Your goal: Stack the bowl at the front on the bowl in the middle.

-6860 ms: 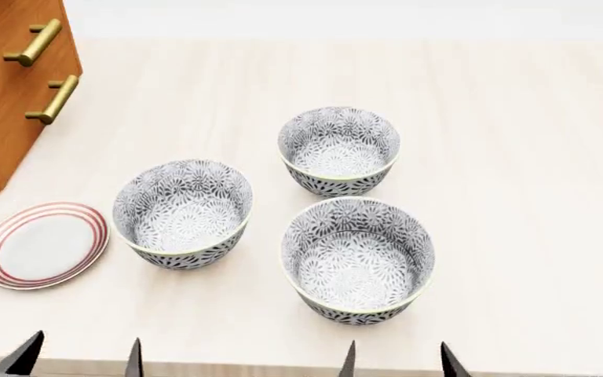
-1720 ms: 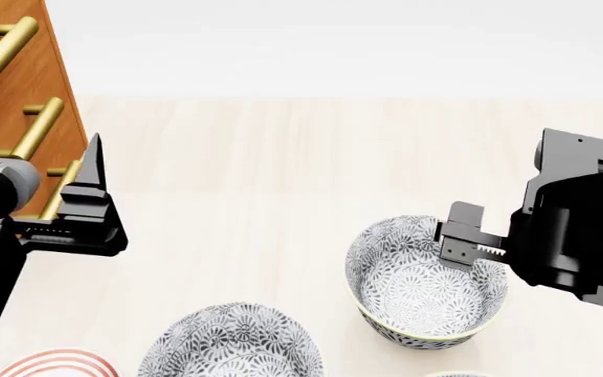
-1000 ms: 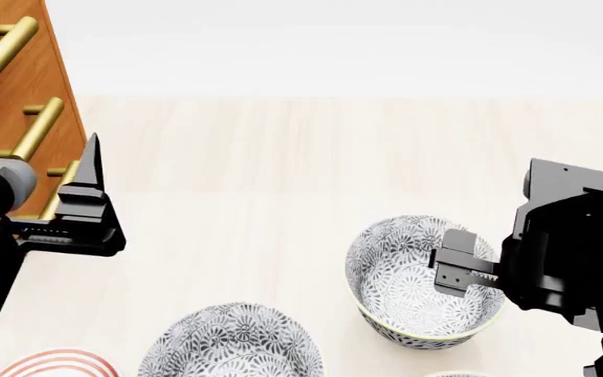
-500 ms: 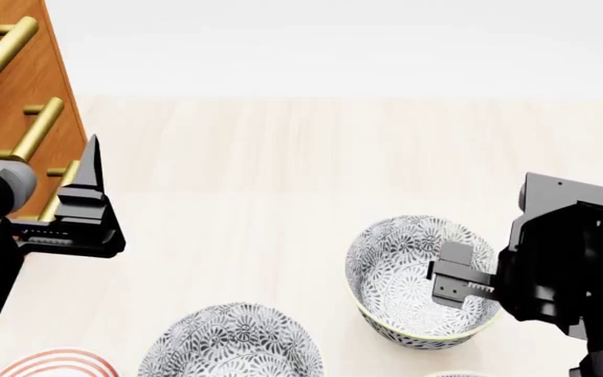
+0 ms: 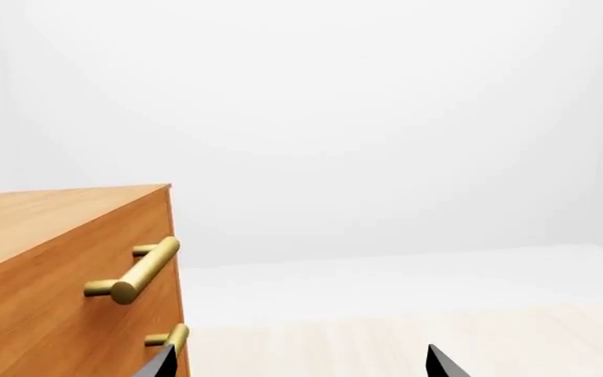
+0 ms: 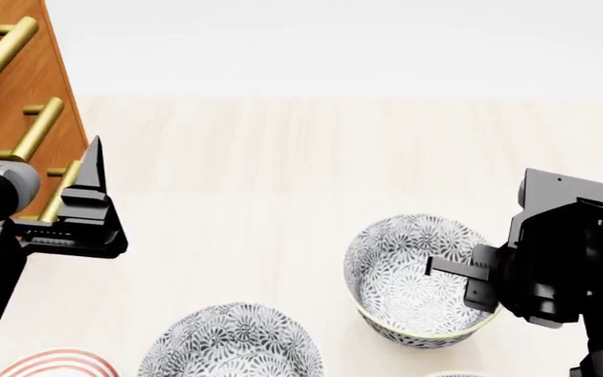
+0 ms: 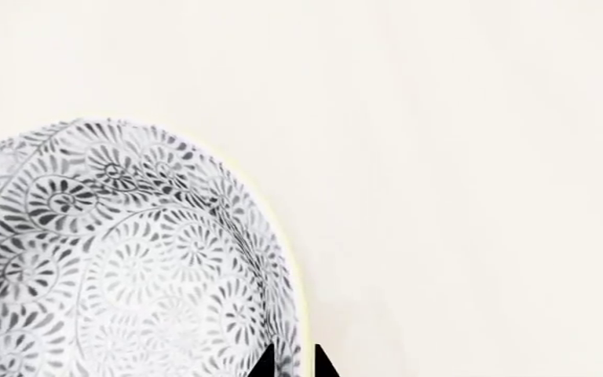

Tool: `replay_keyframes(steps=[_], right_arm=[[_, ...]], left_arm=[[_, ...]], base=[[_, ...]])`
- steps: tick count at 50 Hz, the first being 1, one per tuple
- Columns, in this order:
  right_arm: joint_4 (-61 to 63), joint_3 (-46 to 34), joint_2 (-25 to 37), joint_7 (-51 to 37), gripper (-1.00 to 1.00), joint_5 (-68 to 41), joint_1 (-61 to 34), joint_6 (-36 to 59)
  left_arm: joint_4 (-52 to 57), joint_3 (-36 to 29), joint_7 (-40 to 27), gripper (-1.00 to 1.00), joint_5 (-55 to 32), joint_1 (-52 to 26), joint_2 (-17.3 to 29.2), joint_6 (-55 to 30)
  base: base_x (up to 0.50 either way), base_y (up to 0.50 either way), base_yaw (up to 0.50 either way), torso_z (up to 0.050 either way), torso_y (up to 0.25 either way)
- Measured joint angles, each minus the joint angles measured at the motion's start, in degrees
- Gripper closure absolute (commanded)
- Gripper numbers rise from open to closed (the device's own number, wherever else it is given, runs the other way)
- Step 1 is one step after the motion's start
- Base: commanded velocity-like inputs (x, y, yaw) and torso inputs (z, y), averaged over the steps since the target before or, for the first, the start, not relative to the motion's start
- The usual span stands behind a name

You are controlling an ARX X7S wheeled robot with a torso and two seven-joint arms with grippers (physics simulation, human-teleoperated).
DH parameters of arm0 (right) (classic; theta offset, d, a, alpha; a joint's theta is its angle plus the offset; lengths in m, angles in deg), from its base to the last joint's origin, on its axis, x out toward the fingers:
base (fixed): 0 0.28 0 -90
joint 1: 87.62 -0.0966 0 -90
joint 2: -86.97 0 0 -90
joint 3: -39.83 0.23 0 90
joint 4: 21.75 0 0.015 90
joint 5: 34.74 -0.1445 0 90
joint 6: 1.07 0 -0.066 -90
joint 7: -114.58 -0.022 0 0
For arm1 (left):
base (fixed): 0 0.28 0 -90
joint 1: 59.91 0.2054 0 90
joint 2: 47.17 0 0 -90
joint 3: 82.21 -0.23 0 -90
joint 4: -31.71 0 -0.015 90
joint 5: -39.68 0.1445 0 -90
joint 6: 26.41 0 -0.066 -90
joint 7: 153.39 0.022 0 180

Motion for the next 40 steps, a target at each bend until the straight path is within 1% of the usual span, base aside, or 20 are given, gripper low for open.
replay_keyframes(steps=[6,20,30,40], right_arm=[[3.62,1.94,1.09,-2.32,1.00,-2.22,0.53,1.34],[13.85,8.07,4.44,-11.87,1.00,-9.33,0.75,7.69],[17.93,11.57,5.95,-16.47,1.00,-13.37,0.27,11.03],[20.24,14.82,6.99,-18.87,1.00,-17.14,0.17,12.97]], left_arm=[[-0.03,0.00,-0.14,-1.00,-0.20,-0.04,0.10,0.06],[0.24,0.26,-0.54,-1.00,-0.85,-0.15,0.35,-0.12],[0.43,0.37,-0.83,-1.00,-1.36,-0.43,0.45,-0.35],[0.35,0.42,-0.96,-1.00,-1.86,-0.82,0.54,-0.39]], base=[[0.00,0.00,0.00,0.000,0.000],[0.00,0.00,0.00,0.000,0.000],[0.00,0.00,0.00,0.000,0.000],[0.00,0.00,0.00,0.000,0.000]])
